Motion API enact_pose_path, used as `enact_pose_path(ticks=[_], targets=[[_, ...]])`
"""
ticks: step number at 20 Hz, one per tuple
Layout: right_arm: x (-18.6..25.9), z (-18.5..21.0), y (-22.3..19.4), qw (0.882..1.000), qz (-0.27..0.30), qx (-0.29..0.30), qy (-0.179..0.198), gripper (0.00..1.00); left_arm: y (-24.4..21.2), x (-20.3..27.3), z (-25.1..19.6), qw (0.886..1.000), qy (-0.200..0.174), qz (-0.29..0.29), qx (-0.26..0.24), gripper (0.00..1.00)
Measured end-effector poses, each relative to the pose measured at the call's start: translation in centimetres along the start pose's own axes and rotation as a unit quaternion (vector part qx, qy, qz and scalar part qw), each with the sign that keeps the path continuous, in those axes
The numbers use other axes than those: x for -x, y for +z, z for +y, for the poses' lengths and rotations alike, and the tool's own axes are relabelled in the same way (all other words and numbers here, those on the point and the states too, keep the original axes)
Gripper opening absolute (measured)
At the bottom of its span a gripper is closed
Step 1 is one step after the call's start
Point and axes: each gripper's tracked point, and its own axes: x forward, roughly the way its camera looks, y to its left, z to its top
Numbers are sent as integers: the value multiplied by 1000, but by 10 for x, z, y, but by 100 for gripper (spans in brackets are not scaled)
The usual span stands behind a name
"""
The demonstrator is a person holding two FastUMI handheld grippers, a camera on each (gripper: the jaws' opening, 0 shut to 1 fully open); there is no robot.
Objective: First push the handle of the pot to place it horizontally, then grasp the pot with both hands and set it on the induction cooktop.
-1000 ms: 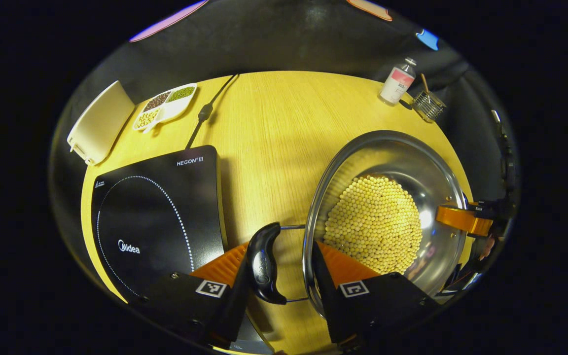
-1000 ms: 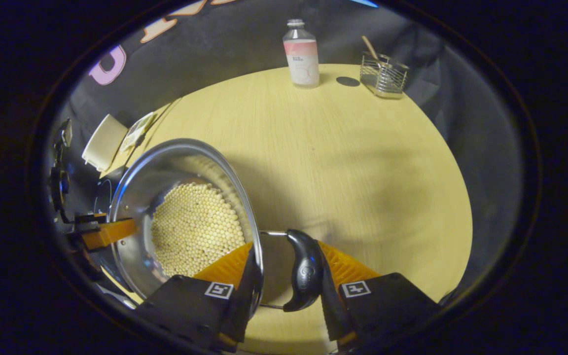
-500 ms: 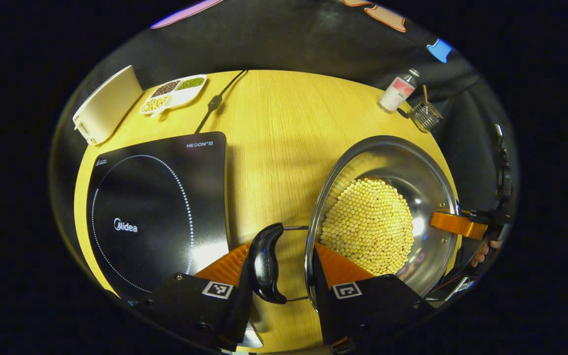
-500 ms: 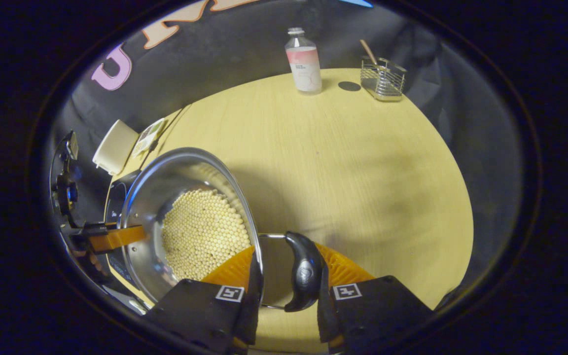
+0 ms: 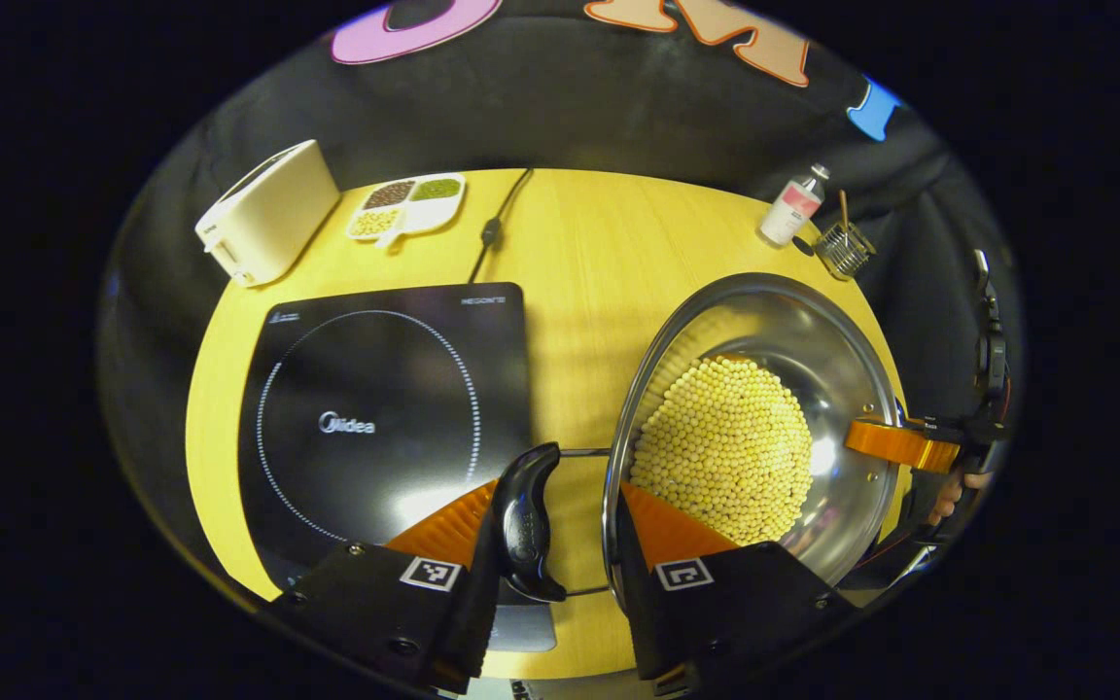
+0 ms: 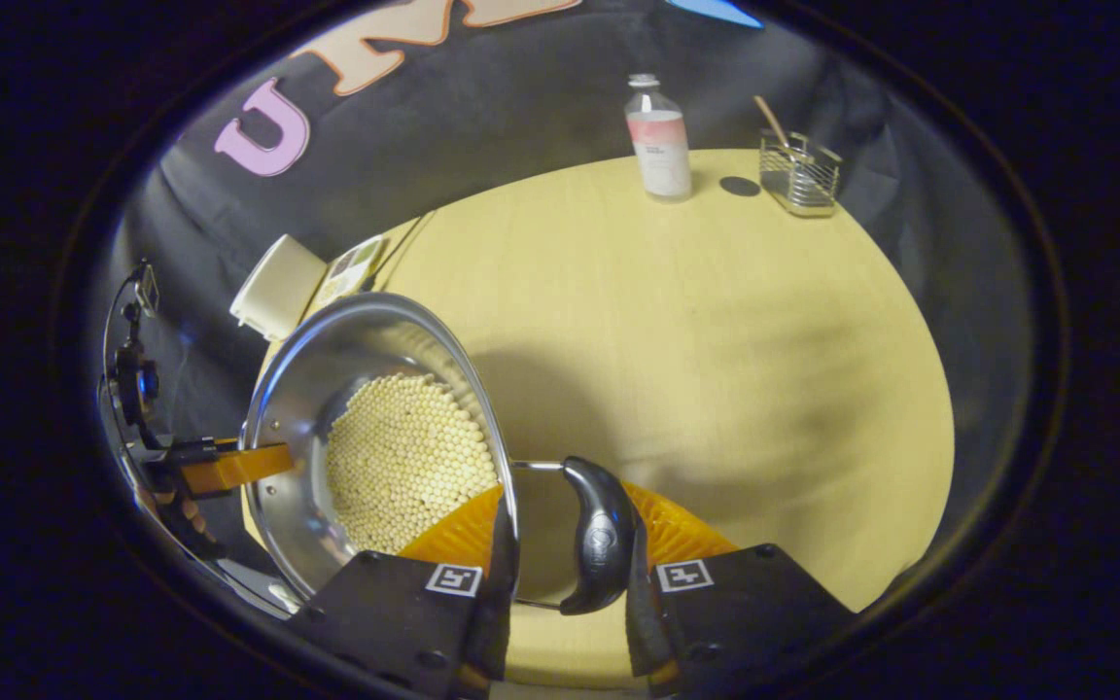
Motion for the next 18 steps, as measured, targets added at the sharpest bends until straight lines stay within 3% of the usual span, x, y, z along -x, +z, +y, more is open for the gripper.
enact_pose_path(ticks=[3, 4, 16, 17, 18], targets=[[-4, 26, -3, 1000, 0, 1, 2, 43, -1, 8, 24, 1000, 3, -3, 2, 58], [-4, 34, -4, 1000, -3, 3, -1, 50, -1, 9, 32, 1000, 0, -3, 2, 58], [-41, 159, -21, 999, -12, -20, -41, 50, 21, 5, 164, 998, -34, -11, -47, 58], [-44, 168, -21, 999, -12, -21, -44, 43, 21, 4, 172, 998, -36, -10, -47, 57], [-46, 177, -22, 999, -9, -21, -47, 50, 22, 4, 182, 998, -38, -10, -44, 57]])
